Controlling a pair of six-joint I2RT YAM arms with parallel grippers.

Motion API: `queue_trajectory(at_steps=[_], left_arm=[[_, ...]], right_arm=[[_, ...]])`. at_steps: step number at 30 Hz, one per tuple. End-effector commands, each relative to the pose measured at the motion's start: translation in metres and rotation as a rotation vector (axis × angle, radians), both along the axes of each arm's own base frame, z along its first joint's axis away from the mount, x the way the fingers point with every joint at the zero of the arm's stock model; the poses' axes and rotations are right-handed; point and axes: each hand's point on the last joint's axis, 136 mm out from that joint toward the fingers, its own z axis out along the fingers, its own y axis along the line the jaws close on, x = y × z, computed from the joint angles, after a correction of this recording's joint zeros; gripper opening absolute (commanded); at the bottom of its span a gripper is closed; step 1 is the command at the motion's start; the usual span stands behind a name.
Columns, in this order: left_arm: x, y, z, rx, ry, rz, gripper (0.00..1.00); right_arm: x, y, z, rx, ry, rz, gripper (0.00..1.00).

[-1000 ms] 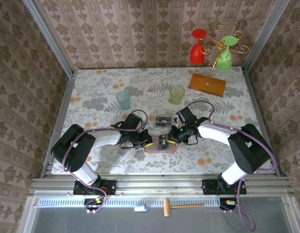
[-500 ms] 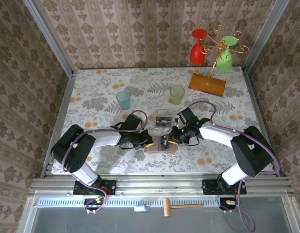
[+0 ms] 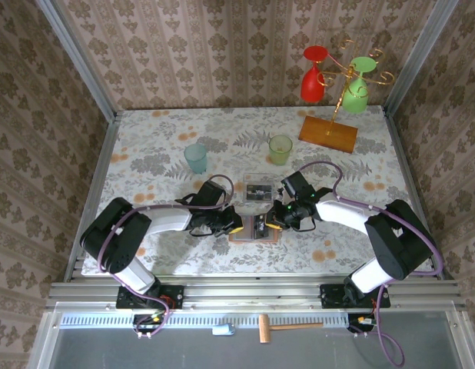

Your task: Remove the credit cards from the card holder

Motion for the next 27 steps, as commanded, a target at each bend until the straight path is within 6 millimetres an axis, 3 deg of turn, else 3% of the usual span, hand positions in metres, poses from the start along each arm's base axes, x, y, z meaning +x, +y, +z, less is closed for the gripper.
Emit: queue_trajectory(at_steps=[1, 13, 27], left_arm=[[-0.007, 0.005, 0.002, 0.016, 0.012, 0.006, 0.11], [0.0, 0.005, 0.016, -0.009, -0.018, 0.006, 0.12], [0.001, 0.012, 0.014, -0.021, -0.017, 0.018, 0.12]], right_arm=[[-0.004, 0.004, 0.006, 0.028, 0.004, -0.009, 0.14], [-0.005, 0.009, 0.013, 0.039, 0.004, -0.014, 0.15], [-0.011, 0.012, 0.014, 0.025, 0.008, -0.009, 0.14]])
